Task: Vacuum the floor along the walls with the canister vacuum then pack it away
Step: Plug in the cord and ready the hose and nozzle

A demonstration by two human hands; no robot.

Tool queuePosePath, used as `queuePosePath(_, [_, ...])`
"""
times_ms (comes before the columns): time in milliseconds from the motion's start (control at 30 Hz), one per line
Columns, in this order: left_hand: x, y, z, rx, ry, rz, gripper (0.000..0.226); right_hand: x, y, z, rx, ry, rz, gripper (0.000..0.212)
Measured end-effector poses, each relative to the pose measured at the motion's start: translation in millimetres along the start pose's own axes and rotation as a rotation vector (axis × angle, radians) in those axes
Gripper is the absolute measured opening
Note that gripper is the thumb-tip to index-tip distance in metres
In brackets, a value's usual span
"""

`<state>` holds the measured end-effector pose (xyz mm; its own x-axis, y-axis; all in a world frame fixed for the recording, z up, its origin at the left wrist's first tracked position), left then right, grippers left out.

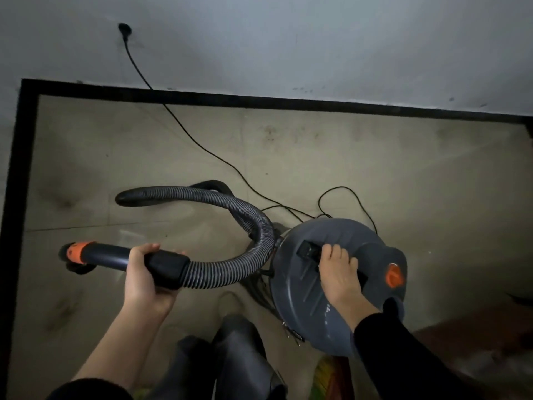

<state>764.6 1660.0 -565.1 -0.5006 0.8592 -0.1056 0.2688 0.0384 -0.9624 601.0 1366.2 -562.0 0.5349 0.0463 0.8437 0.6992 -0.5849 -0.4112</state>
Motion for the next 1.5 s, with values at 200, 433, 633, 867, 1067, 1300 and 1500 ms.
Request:
queuePosePath(200, [-26.3, 1.4, 19.6, -0.023, 0.040, -0.003, 0.019, -4.7, 38.9, -20.5, 0.000, 0.052, -0.109, 0.050])
queuePosePath(433, [-70.3, 6.6, 38.3, -0.080, 0.045, 0.019, 0.015, 10.5, 97.6, -59.5, -0.010, 0.038, -0.159, 0.040])
queuePosePath(633, [-95.3, 16.6, 43.5, -0.097, -0.018, 0.064, 0.034, 7.3, 128.7, -80.4, 0.006, 0.007, -0.295, 0.040])
queuePosePath(867, [-96.6, 13.1, 52.6, -0.137, -0.031, 0.042, 0.050, -1.4, 130.0, -92.1, 0.070, 0.006, -0.384, 0.046])
queuePosePath(1067, [-106.6, 10.3, 69.1, -0.091, -0.074, 0.023, 0.034, 0.5, 138.7, -107.7, 0.138, 0.045, -0.307, 0.040])
queuePosePath(1300, [-118.6, 23.2, 99.9, -0.047, -0.031, 0.029, 0.032, 4.7, 178.2, -154.6, 0.162, 0.055, -0.236, 0.035])
queuePosePath(1500, [-126.3, 32.0, 112.3, -0.029, -0.024, 0.054, 0.045, 9.3, 205.4, -188.9, 0.081, 0.036, -0.184, 0.033])
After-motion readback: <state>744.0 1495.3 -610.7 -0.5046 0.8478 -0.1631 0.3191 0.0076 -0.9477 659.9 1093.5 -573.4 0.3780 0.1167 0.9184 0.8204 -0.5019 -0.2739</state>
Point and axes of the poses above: each hand's wrist, its own y-axis towards the middle knuckle, its own x-axis out of the back of the hand, z = x × y, the point moved 3 cm from there along y, towards the middle knuckle, and after that the axes turned 3 degrees about -z, right-handed, at the moved point
